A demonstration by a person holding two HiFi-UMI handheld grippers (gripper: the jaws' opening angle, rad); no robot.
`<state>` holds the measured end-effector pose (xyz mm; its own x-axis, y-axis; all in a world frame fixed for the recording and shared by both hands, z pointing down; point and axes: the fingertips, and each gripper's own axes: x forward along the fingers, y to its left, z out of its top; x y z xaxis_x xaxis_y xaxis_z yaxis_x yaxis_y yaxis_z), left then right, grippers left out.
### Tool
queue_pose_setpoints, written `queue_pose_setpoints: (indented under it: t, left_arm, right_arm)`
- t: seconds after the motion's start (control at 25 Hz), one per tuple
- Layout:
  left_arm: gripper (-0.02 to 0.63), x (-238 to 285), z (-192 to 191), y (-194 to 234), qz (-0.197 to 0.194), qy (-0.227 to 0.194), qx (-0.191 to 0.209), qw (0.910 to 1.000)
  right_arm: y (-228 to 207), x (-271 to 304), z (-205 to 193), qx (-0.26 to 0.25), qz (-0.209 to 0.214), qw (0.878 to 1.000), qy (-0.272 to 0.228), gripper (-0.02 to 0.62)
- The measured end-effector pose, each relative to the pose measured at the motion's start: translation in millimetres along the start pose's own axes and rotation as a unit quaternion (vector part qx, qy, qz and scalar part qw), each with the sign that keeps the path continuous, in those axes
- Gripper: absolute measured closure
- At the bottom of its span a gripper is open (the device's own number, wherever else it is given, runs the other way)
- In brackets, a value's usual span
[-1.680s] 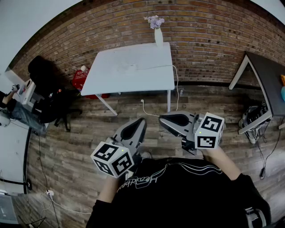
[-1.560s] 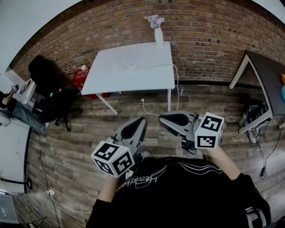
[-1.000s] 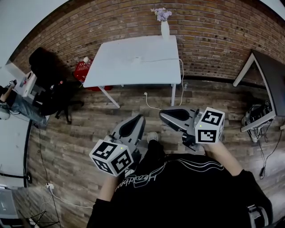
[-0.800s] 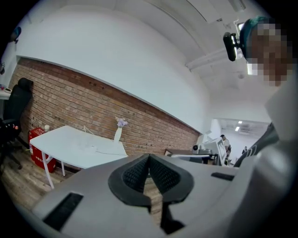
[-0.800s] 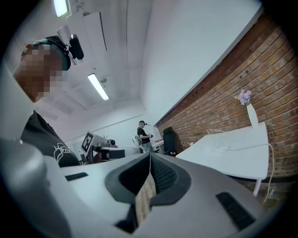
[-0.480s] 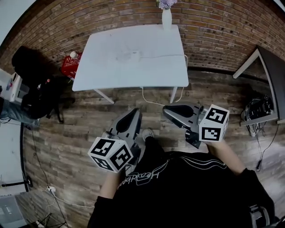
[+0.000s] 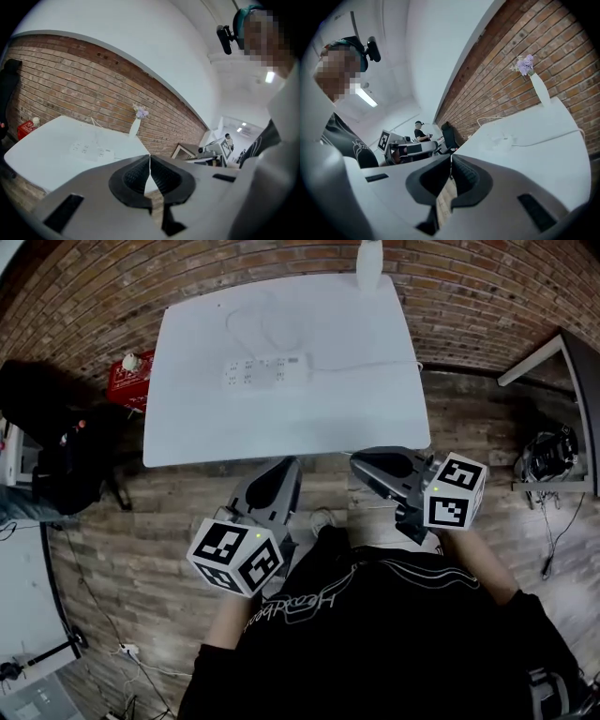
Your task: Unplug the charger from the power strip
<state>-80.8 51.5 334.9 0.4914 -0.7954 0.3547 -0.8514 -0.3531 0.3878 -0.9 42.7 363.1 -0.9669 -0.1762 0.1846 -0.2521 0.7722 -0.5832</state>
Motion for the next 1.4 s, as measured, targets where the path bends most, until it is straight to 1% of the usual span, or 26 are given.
queue_pose_setpoints:
  t: [0.08, 0.2, 0.28, 0.4, 0.52, 0.68, 0.76, 0.92, 1.04, 1.12, 1.2, 1.24, 1.28, 1.4]
  left_arm:
    - [0.601, 12, 9, 24, 0.002, 0.007, -0.001, 1.0000]
    - [0.601, 27, 18, 52, -0.010, 0.020, -0.023, 0.9995]
    - [0.601, 34, 26, 65, -0.015, 0.023, -0.035, 0.9990]
    - [0.601, 46, 42, 79, -0.008, 0.020, -0.033, 0.9992]
    - [0.601, 63, 51, 89, 0.010, 0.016, -0.027, 0.9995]
    - [0.601, 84, 57, 104, 0.040, 0.019, -0.028, 0.9986]
    - [0.600, 90, 61, 114, 0.065, 0.016, -0.020, 0.9975]
    - [0.600, 95, 60, 138, 0.124, 0.010, 0.001, 0.9922]
    - [0.595, 101, 50, 151, 0.145, 0.015, -0.010, 0.9893]
    - [0.565, 106, 44, 157, 0.148, 0.021, -0.020, 0.9886]
    - [0.558, 107, 41, 164, 0.153, 0.022, -0.031, 0.9875]
    - [0.557, 107, 39, 169, 0.157, 0.022, -0.037, 0.9866]
    - [0.550, 108, 36, 174, 0.160, 0.025, -0.043, 0.9859]
    - [0.490, 114, 27, 188, 0.165, 0.039, -0.046, 0.9843]
  right_arm:
    - [-19, 17, 10, 0.009, -0.010, 1.000, 0.001, 0.597]
    - [-34, 41, 26, 0.022, -0.015, 1.000, -0.007, 0.597]
    - [-38, 52, 37, 0.020, -0.012, 1.000, -0.013, 0.597]
    - [-48, 61, 53, 0.009, -0.010, 1.000, -0.019, 0.597]
    - [-63, 62, 69, 0.000, -0.002, 1.000, -0.024, 0.597]
    - [-91, 65, 78, 0.004, 0.009, 1.000, -0.014, 0.597]
    - [-105, 70, 85, 0.001, 0.010, 1.000, -0.008, 0.597]
    - [-129, 85, 100, -0.022, -0.007, 1.000, 0.000, 0.597]
    - [-146, 97, 100, -0.039, -0.014, 0.999, 0.014, 0.597]
    - [-157, 105, 91, -0.033, -0.013, 0.999, 0.033, 0.597]
    - [-166, 116, 79, -0.021, -0.006, 0.998, 0.053, 0.595]
    - [-171, 122, 74, -0.024, -0.005, 0.998, 0.063, 0.595]
    - [-177, 128, 71, -0.037, -0.008, 0.997, 0.073, 0.594]
    - [-196, 147, 67, -0.102, -0.027, 0.989, 0.100, 0.590]
